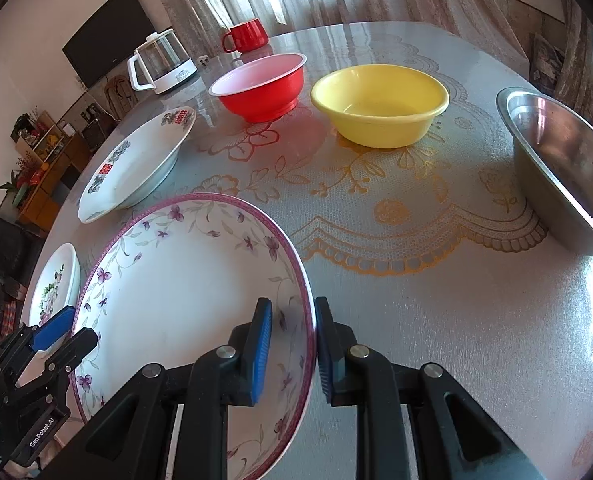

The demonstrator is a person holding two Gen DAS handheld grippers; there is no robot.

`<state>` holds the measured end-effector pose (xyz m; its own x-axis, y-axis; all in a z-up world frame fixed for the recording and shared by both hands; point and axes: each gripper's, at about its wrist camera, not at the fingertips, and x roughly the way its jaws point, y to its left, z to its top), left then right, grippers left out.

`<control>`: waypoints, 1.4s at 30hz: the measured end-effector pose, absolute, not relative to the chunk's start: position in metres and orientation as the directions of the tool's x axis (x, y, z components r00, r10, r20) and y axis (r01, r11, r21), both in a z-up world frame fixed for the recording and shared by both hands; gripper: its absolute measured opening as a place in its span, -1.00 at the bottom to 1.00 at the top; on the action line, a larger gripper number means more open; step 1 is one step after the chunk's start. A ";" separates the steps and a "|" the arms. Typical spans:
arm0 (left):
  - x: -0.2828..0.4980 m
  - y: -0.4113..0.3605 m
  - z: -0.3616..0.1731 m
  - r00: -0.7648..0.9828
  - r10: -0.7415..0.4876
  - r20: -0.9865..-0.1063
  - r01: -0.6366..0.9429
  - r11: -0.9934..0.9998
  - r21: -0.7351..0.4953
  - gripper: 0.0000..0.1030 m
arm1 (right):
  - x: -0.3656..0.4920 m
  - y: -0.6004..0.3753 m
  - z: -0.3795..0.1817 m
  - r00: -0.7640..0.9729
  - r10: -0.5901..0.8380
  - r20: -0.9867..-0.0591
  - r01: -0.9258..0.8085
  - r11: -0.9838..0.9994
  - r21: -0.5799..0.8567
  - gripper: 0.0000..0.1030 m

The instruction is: Organize plates and bowls

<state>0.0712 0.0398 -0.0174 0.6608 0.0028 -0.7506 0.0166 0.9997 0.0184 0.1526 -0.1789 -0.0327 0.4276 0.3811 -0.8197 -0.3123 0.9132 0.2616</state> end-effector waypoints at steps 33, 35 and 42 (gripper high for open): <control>0.072 0.049 -0.020 0.668 0.061 -0.742 -0.073 0.997 0.015 -0.66 | 0.116 -0.170 -0.033 0.545 0.244 -0.802 -0.222 0.965 0.142 -0.62; 0.070 0.049 -0.021 0.665 0.056 -0.745 -0.073 0.997 0.009 -0.66 | 0.115 -0.171 -0.033 0.543 0.246 -0.803 -0.223 0.964 0.144 -0.59; 0.054 0.044 -0.022 0.672 0.033 -0.740 -0.065 0.998 -0.015 -0.65 | 0.103 -0.174 -0.033 0.539 0.267 -0.799 -0.231 0.959 0.165 -0.58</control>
<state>0.0544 0.0444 -0.0217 0.6716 0.0328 -0.7402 -0.0649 0.9978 -0.0147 0.1027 -0.1739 -0.0333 0.5387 0.2674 -0.7989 -0.2310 0.9588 0.1651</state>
